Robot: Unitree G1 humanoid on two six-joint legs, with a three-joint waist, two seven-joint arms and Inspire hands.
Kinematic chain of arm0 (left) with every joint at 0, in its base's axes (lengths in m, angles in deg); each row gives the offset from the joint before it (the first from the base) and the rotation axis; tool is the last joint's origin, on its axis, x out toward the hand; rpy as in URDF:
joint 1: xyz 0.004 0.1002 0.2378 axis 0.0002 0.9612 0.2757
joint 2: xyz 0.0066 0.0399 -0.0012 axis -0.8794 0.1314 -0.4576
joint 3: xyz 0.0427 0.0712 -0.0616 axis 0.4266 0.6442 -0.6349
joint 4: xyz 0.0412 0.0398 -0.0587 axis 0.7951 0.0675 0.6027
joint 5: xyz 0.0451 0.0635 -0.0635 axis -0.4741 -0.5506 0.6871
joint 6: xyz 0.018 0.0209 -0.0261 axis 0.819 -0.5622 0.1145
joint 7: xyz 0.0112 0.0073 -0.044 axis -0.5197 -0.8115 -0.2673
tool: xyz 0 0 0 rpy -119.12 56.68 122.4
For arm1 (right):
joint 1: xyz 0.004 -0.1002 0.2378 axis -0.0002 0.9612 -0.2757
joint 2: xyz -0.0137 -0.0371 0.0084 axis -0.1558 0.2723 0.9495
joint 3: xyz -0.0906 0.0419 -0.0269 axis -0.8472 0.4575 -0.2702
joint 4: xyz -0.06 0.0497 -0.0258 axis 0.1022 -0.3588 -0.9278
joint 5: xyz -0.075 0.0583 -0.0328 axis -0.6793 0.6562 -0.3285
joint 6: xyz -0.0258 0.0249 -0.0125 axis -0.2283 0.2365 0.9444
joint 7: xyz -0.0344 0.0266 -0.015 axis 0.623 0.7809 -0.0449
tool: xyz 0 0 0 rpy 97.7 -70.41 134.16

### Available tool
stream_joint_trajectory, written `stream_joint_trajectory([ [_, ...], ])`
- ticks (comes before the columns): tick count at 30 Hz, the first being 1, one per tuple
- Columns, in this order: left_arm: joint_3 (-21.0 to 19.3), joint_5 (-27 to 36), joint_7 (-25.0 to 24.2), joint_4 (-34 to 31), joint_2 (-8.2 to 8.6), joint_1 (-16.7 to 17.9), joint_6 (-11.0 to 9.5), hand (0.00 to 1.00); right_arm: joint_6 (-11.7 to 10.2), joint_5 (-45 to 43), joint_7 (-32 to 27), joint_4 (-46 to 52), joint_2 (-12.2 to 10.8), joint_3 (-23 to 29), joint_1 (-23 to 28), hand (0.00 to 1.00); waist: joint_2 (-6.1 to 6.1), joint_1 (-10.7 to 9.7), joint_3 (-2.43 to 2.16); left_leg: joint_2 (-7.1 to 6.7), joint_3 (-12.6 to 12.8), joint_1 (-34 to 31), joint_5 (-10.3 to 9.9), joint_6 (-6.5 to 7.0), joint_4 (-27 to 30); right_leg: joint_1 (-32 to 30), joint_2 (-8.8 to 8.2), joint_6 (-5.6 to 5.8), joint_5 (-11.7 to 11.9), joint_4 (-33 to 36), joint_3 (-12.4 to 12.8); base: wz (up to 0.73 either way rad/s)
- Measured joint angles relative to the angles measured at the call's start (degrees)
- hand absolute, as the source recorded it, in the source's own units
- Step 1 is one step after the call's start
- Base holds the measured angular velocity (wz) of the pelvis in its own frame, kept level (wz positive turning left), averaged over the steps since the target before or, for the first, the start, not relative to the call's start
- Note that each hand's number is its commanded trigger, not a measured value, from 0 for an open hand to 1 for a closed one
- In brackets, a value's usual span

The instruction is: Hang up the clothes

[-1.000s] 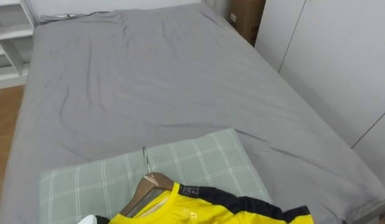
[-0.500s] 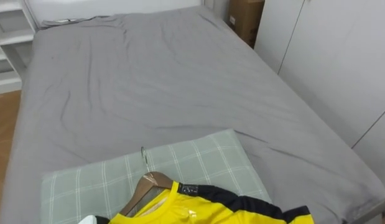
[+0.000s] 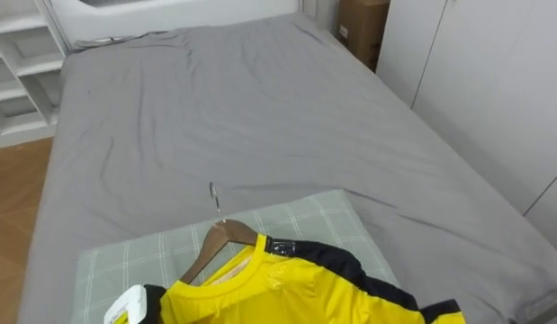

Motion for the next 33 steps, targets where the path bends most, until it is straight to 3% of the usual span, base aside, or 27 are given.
stream_joint_trajectory([
  [10, 0.21, -0.01, 0.66, -9.53, -1.32, 0.0, -0.89, 1.0, -1.01, 1.9, 0.01, -1.76, 1.38, 0.04, -0.56, 0.0, 0.62, 0.69, -0.14, 0.02, -0.33, 0.59, 0.0, 0.0, -0.05, 0.58, -0.01, -0.16, 0.1, 0.11, -0.34, 0.01],
  [22, 0.18, -0.37, 0.66, -16.42, -1.93, 0.08, -1.51, 1.0, -1.03, 2.03, 0.01, -2.21, 1.38, 0.06, -1.75, 0.0, -0.96, 0.97, 0.22, -0.06, -1.31, 0.46, 0.05, -0.07, 0.42, 1.01, -0.06, -0.16, 0.1, -0.04, -1.08, 0.02],
  [33, 0.18, -0.49, 0.74, -19.14, -3.2, -0.49, -1.76, 1.0, -1.32, 5.29, -0.51, -2.27, 1.35, 0.04, -2.18, 0.0, -0.87, 0.97, 0.15, -0.04, -1.5, 1.26, 0.06, -0.09, 0.77, 1.97, 0.05, -0.16, 0.1, -0.08, -0.23, 0.0],
])
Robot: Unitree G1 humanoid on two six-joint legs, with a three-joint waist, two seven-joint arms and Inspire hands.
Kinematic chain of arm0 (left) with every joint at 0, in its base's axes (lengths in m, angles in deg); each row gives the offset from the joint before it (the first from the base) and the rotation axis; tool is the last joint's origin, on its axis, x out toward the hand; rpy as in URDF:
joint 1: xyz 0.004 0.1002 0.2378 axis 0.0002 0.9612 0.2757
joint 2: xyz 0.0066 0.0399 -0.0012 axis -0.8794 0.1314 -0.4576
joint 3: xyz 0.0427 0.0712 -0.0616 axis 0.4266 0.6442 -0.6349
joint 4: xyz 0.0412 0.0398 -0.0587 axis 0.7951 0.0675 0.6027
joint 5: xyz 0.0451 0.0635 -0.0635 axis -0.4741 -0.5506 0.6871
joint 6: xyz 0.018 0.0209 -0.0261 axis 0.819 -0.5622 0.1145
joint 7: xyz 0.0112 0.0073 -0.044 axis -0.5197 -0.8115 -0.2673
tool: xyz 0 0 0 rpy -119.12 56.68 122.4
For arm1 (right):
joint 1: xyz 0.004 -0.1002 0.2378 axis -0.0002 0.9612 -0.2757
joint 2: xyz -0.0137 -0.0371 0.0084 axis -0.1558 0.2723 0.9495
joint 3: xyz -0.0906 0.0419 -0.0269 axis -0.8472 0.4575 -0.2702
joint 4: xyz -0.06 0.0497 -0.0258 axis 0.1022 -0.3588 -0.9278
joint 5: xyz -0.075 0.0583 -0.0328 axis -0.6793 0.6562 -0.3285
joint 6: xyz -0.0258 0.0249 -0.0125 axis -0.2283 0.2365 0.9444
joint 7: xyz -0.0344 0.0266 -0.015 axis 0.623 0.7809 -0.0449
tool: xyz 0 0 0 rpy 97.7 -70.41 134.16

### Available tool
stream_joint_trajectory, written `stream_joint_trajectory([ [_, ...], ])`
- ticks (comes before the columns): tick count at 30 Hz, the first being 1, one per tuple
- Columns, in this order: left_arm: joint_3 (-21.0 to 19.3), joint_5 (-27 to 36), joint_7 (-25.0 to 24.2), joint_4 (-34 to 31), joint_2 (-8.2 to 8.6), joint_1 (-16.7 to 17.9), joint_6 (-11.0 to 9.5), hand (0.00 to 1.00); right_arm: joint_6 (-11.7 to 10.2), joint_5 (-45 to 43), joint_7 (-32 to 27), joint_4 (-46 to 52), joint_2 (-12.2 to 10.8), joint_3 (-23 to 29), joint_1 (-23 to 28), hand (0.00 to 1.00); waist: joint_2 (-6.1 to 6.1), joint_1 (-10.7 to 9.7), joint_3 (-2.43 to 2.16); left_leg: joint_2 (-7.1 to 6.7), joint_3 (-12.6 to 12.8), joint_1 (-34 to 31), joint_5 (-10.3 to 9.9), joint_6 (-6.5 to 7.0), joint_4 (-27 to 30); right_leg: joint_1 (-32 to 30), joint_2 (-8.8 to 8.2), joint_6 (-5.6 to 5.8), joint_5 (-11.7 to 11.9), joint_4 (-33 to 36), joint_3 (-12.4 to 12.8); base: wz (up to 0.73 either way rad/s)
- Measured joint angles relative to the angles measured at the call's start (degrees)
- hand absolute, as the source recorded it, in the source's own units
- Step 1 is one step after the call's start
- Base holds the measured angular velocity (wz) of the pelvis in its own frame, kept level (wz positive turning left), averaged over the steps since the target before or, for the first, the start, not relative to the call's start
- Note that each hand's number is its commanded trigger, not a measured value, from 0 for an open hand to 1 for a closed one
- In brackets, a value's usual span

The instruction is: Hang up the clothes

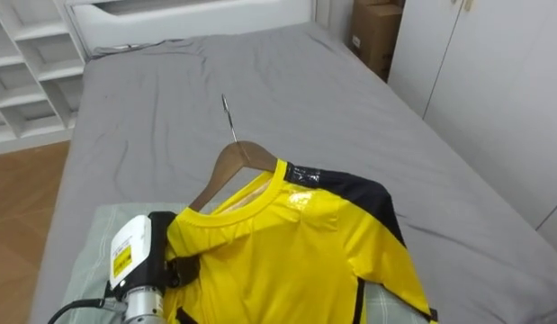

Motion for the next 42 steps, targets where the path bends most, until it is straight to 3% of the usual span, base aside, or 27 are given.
stream_joint_trajectory([
  [8, 0.0, -0.06, 0.08, 0.0, -0.51, 0.0, -0.53, 1.0, -0.86, 2.2, -0.85, -0.32, 0.05, 0.06, 0.1, 0.0, 0.54, -0.1, -0.11, 0.03, 0.01, -0.18, -0.01, -0.01, 0.26, -0.14, 0.03, 0.0, 0.0, 0.12, 0.12, 0.0],
  [15, 0.0, -0.08, 1.3, -0.01, -0.52, -0.02, -1.07, 1.0, -1.1, 5.38, -1.35, -0.66, 0.29, 0.02, 0.13, 0.0, 1.26, -0.37, -0.53, 0.03, -0.06, -0.11, -0.01, -0.01, 0.38, 0.01, 0.02, -0.01, 0.01, 0.2, 0.05, 0.0],
  [18, -0.09, 0.27, 3.37, -3.21, -1.15, -0.09, -1.93, 1.0, -1.25, 5.8, -1.36, -1.36, 0.39, 0.07, 0.17, 0.0, 1.34, -0.27, -0.52, 0.03, -0.11, -0.17, -0.01, -0.01, 0.45, 0.02, 0.0, -0.01, 0.01, 0.21, -0.05, 0.0],
  [21, -1.96, 0.55, 5.3, -7.1, -1.99, -1.05, -4.02, 1.0, -1.3, 5.85, -1.49, -1.38, 0.37, 0.08, 0.09, 0.0, 1.49, -0.2, -0.58, 0.03, -0.11, 0.19, -0.01, -0.01, 0.09, 0.42, 0.01, -0.02, 0.01, 0.15, -0.06, 0.0],
  [25, -4.4, 2.53, 7.69, -12.39, -2.11, -1.45, -5.17, 1.0, -1.28, 5.83, -1.79, -1.57, 0.36, 0.14, 0.13, 0.0, 1.63, -0.2, -0.61, 0.01, -0.09, 1.19, -0.02, -0.01, -0.92, 1.12, 0.11, -0.02, 0.0, -0.01, 0.05, 0.0],
  [36, -4.54, 4.29, 7.77, -13.64, -2.16, -1.63, -5.03, 1.0, -0.77, 6.25, -1.28, -1.6, 0.37, 0.11, 0.0, 0.0, 1.68, -0.12, -0.61, -0.05, -0.09, 1.05, -0.02, -0.01, -1.05, 1.18, 0.14, -0.07, 0.05, -0.9, 0.02, 0.0],
  [42, -4.61, 4.17, 7.87, -18.21, -3.07, -1.78, -4.84, 1.0, -0.77, 5.64, -1.33, -1.64, 0.62, 0.15, 0.27, 0.0, 1.96, -0.18, -0.43, -0.08, 0.03, 1.24, -0.01, -0.03, -0.72, 1.27, 0.14, -0.07, 0.05, -0.99, 0.65, -0.02],
])
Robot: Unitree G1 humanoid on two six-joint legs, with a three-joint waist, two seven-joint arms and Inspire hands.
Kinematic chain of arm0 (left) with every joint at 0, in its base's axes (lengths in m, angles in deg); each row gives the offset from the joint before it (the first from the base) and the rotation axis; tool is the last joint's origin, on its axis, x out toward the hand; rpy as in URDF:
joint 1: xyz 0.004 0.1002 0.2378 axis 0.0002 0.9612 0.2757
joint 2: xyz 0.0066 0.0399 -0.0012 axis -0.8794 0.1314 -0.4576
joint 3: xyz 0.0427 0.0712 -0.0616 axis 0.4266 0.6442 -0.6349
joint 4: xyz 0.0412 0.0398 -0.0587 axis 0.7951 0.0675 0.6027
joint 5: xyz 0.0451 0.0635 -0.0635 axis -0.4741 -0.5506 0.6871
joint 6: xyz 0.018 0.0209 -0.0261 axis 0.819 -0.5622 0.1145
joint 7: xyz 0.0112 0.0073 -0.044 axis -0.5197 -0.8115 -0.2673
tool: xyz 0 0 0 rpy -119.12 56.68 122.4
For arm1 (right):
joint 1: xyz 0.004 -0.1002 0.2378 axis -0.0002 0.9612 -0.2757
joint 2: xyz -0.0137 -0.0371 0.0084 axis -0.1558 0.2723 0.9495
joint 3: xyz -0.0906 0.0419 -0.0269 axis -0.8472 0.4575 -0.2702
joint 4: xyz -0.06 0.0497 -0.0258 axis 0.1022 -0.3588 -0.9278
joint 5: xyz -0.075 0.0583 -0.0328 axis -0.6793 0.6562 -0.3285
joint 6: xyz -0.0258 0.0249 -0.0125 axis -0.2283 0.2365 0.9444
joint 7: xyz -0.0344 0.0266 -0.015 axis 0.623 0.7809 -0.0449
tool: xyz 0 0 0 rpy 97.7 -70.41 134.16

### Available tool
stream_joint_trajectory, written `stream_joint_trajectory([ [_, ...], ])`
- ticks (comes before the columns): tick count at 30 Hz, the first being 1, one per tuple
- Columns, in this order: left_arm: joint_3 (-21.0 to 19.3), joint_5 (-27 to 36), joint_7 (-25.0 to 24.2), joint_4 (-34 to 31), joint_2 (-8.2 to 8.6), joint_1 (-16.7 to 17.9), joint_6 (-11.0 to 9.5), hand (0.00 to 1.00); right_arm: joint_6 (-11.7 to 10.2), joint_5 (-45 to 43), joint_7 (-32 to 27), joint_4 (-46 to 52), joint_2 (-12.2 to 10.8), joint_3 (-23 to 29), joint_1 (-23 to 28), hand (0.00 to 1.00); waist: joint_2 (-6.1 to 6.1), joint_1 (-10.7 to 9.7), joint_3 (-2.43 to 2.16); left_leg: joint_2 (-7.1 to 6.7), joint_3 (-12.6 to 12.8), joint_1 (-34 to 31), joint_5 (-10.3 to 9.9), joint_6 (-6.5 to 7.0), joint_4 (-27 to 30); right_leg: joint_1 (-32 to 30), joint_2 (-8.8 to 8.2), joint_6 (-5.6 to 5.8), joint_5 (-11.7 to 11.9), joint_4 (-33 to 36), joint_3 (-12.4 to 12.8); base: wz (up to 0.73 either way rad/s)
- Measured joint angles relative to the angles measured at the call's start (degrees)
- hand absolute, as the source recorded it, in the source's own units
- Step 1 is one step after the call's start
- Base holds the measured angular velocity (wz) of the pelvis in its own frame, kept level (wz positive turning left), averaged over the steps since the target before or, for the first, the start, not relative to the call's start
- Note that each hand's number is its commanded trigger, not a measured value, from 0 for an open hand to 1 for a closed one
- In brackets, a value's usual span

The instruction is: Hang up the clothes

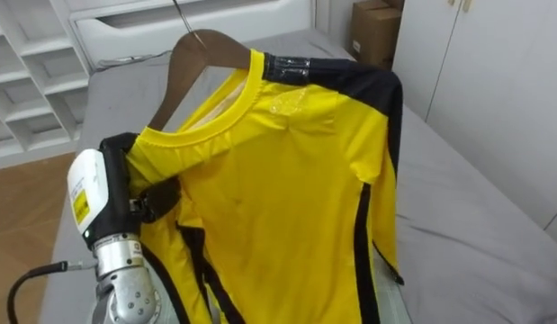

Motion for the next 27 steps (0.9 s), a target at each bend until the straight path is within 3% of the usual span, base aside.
stream_joint_trajectory([
  [14, 0.09, 0.0, -0.02, -1.2, 0.01, -0.05, 0.17, 1.0, 0.59, -0.3, -0.02, -0.15, 0.09, 0.32, 0.07, 0.0, 0.13, -0.04, 0.39, 0.02, 0.08, 0.87, -0.01, 0.0, -0.83, 0.39, 0.07, 0.01, -0.01, 0.0, 0.01, -0.01],
  [18, -0.18, -3.09, -0.02, -0.95, -0.13, 0.01, 0.18, 1.0, 0.92, -2.1, 0.15, -0.57, 0.12, 2.28, 0.19, 0.0, -0.07, 0.46, 0.46, 0.0, 0.19, 0.87, 0.0, 0.0, -1.11, 0.28, 0.13, 0.0, -0.01, 0.02, 0.19, 0.0],
  [27, -0.94, -4.99, -0.02, 0.07, -0.56, 1.01, 0.96, 1.0, 1.59, -6.75, -2.18, 0.49, 2.09, 6.84, -1.78, 0.0, -1.54, 0.47, 0.13, 0.01, 0.15, 1.08, 0.08, -0.08, -0.87, 0.45, 0.06, 0.01, -0.02, 0.07, 0.1, 0.0],
])
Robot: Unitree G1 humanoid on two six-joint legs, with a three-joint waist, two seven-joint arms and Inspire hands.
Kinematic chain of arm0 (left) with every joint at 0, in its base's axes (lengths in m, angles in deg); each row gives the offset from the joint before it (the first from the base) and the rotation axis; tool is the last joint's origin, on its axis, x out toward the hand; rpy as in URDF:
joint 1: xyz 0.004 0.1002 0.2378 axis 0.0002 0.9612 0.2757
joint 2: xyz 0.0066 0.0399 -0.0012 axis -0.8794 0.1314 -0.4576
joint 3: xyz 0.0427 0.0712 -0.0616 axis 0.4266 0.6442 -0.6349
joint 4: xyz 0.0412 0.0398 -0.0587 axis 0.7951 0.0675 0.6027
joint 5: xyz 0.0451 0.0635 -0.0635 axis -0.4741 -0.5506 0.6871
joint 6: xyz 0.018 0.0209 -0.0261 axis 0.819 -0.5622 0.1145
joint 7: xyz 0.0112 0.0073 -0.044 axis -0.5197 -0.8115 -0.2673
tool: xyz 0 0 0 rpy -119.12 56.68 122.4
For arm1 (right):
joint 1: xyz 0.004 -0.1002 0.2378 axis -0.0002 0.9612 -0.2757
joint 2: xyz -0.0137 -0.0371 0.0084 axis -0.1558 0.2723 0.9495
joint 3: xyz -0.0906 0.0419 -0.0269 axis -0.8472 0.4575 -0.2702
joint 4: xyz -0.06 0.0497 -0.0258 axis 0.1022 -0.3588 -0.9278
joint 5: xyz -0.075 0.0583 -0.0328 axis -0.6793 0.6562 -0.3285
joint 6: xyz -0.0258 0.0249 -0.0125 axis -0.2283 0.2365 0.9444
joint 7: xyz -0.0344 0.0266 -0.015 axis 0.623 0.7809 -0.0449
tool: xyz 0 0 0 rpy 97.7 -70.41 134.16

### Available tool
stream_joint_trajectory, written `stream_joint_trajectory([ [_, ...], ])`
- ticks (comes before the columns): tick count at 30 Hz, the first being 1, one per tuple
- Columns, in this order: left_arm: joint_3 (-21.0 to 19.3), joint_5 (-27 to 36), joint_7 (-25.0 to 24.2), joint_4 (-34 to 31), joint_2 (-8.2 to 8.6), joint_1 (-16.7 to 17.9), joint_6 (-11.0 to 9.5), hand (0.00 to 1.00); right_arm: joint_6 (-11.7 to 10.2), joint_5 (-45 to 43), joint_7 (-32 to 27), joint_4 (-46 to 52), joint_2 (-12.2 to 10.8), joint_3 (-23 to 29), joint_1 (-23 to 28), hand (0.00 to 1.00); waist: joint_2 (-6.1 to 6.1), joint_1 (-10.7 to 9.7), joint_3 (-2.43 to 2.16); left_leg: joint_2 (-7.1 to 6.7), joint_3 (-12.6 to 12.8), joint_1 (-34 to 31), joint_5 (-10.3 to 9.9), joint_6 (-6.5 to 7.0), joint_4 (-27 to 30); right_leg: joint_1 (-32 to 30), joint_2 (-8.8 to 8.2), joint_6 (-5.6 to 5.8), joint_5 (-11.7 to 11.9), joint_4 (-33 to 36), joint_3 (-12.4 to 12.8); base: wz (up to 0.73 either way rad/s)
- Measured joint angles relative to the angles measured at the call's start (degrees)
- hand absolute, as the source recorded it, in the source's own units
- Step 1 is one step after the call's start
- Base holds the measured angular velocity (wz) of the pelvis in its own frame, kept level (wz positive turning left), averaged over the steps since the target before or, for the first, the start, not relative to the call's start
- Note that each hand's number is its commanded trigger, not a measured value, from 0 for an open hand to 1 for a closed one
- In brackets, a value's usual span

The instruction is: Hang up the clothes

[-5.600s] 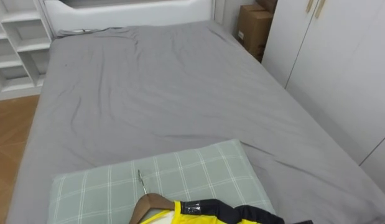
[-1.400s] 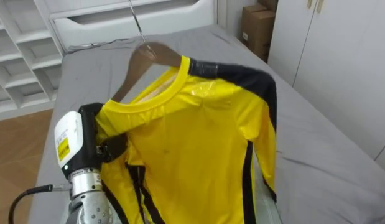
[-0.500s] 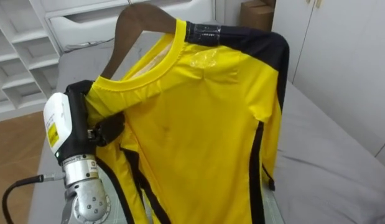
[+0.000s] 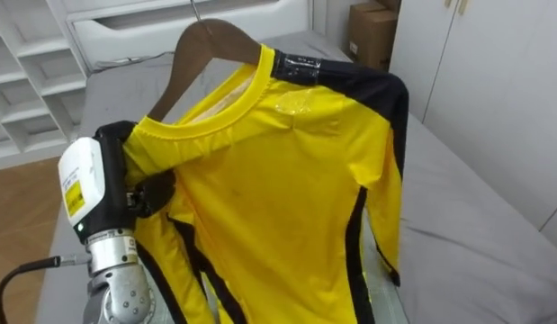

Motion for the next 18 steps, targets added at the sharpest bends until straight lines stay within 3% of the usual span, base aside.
stream_joint_trajectory([
  [2, 0.0, 0.02, 0.0, 0.01, -0.12, 0.01, 0.0, 1.0, -0.12, -2.11, -1.65, 0.04, 0.59, 0.49, -1.38, 0.0, -0.58, 0.01, 0.15, 0.01, 0.0, -0.07, 0.0, 0.0, 0.02, -0.01, 0.03, 0.0, 0.0, -0.01, -0.02, 0.0],
  [4, 0.12, -0.38, -0.01, 0.26, -0.2, 0.32, 0.0, 1.0, -0.84, -5.12, -4.64, 1.77, 1.13, 0.49, -2.01, 0.0, -1.26, 0.18, -0.03, 0.03, 0.01, -0.11, 0.01, -0.01, 0.03, 0.03, 0.04, 0.0, 0.0, -0.04, -0.11, 0.0],
  [8, 0.12, -0.13, -0.07, 1.59, -0.34, 0.39, 0.01, 1.0, -1.69, -7.98, -8.46, 6.97, 1.53, 2.09, -1.82, 0.0, -1.51, 0.9, -0.12, 0.0, 0.09, -0.17, 0.01, -0.01, 0.04, -0.12, 0.01, 0.01, 0.01, -0.03, -0.26, 0.0],
  [18, 0.99, -0.68, -0.14, 1.32, -0.32, 0.74, 0.58, 1.0, -1.88, -23.19, -16.8, 32.7, 1.9, 4.24, -0.48, 0.0, -1.73, 2.63, -0.45, 0.08, -0.01, 0.05, 0.01, -0.01, 0.64, 0.31, 0.0, 0.01, 0.02, 0.15, -0.14, 0.01],
])
